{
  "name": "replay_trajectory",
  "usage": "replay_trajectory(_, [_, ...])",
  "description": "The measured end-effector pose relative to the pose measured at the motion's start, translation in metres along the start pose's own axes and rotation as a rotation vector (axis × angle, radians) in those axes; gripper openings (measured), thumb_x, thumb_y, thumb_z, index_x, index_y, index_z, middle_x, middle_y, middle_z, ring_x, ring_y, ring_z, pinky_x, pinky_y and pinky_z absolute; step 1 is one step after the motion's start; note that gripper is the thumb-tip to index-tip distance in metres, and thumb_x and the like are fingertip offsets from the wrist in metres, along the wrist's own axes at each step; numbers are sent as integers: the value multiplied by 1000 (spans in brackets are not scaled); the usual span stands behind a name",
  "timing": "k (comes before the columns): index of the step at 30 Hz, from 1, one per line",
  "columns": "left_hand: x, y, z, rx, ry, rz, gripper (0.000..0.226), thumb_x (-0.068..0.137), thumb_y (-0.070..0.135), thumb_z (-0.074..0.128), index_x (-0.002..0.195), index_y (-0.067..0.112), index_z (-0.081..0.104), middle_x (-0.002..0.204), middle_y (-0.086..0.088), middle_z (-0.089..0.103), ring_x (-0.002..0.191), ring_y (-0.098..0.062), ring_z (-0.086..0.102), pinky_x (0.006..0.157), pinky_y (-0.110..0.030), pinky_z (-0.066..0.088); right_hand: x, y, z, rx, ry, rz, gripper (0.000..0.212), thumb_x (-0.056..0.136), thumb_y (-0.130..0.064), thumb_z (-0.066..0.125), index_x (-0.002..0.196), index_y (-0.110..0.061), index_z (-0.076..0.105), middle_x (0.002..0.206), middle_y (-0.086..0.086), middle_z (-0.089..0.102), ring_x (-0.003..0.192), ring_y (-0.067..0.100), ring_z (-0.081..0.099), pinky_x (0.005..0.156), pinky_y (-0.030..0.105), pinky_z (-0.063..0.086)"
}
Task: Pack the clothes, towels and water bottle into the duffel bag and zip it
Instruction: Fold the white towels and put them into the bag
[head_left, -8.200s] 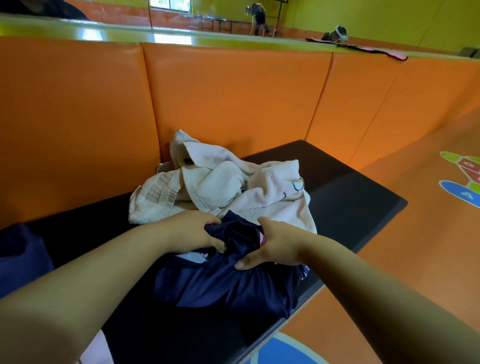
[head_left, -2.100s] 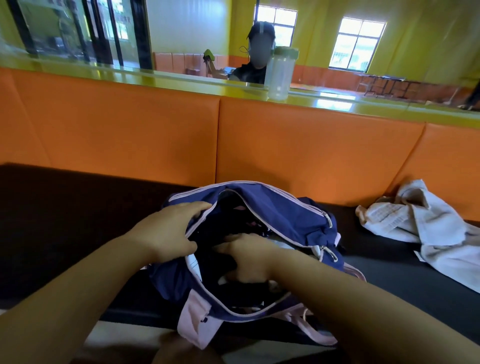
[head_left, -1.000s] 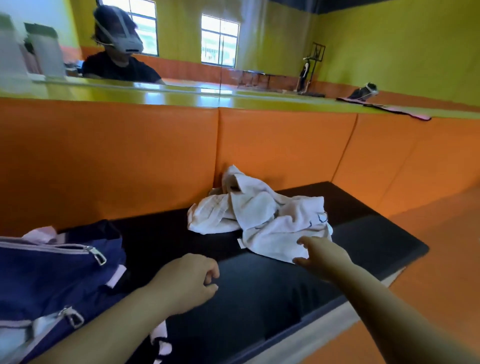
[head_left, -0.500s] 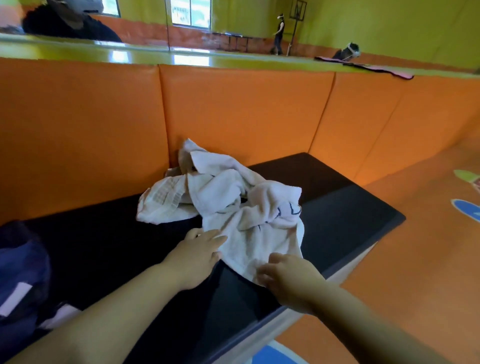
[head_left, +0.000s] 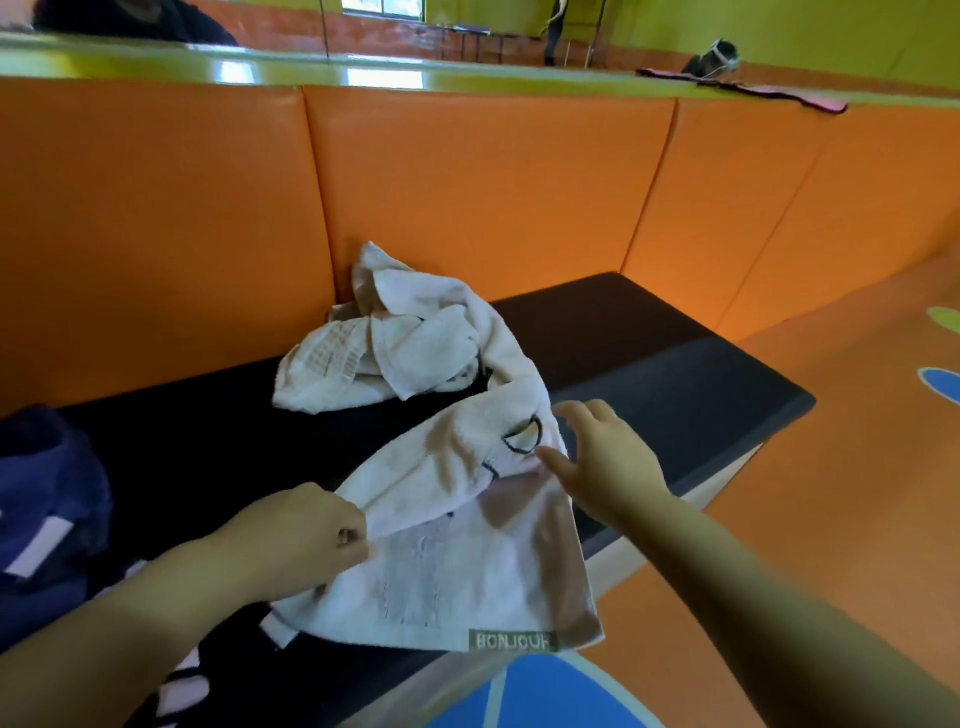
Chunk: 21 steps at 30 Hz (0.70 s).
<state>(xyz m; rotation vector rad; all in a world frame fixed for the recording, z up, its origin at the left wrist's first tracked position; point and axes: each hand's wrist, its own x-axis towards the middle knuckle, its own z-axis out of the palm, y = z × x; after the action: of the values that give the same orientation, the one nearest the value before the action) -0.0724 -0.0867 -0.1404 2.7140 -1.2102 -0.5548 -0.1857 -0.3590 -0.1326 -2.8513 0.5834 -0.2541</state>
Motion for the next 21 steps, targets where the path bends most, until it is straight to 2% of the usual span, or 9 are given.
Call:
replay_trajectory(3, [-13, -4, -15, -61, -335, -59, 37, 85, 47, 54, 56, 25, 58, 56, 6, 60, 51, -5, 51, 61, -25, 46, 6, 0, 12, 61, -168, 59, 59, 90, -44, 56, 140, -22, 35, 137, 6, 46, 106, 26, 58, 83, 36, 49])
replay_trajectory(6, [-15, -2, -32, -197, -481, -105, 27, 86, 43, 57, 67, 26, 66, 63, 2, 71, 55, -8, 62, 63, -24, 53, 2, -6, 16, -11, -263, -50, 31, 90, -30, 55, 120, -20, 58, 117, 5, 59, 97, 25, 58, 82, 38, 52])
replay_trajectory(8, [-3, 5, -43, -196, -369, -61, 29, 87, 43, 58, 72, 19, 64, 66, 1, 72, 59, -11, 65, 62, -25, 53, -3, -8, 18, -44, -269, -74, 23, 90, -27, 55, 108, -19, 66, 107, 3, 59, 90, 25, 57, 76, 38, 53])
replay_trajectory(11, [33, 19, -45, -168, -18, 22, 30, 92, 41, 52, 75, 17, 56, 71, 7, 59, 65, -9, 54, 63, -20, 43, -2, -6, 21, -23, -273, 4, 27, 90, -34, 55, 92, -12, 71, 92, 4, 62, 79, 26, 60, 67, 37, 51])
replay_trajectory(14, [71, 36, -39, -322, 210, 6, 26, 96, 37, 45, 89, 13, 53, 94, -2, 61, 86, -18, 57, 74, -26, 45, 5, -4, 16, 28, -303, 124, 31, 84, -32, 58, 79, -4, 69, 67, 6, 55, 57, 22, 44, 52, 33, 37])
replay_trajectory(16, [86, 47, -33, -416, 198, -5, 23, 94, 39, 49, 92, 15, 49, 91, -1, 58, 90, -21, 56, 74, -27, 44, 6, -1, 8, 44, -393, 130, 29, 77, -31, 65, 76, -2, 69, 62, 8, 54, 55, 20, 42, 51, 32, 37])
replay_trajectory(17, [91, 51, -29, -461, 151, -3, 27, 92, 40, 53, 91, 14, 53, 89, 1, 58, 88, -18, 56, 73, -26, 43, 4, 0, 2, 28, -478, 103, 27, 76, -30, 66, 78, -3, 71, 63, 10, 60, 55, 19, 46, 53, 33, 43])
replay_trajectory(19, [99, 59, -22, -505, 46, 34, 32, 86, 40, 62, 89, 8, 61, 92, -2, 64, 88, -17, 60, 76, -27, 47, -2, 4, -8, -12, -676, 71, 23, 78, -26, 65, 82, -6, 75, 74, 8, 73, 59, 14, 57, 64, 26, 52])
replay_trajectory(21, [105, 65, -17, -498, -29, 51, 33, 80, 33, 69, 94, 3, 65, 96, -8, 69, 88, -20, 62, 77, -29, 49, -2, 13, -11, -13, -737, 84, 20, 80, -25, 64, 81, -8, 74, 80, 7, 75, 61, 12, 58, 67, 21, 49])
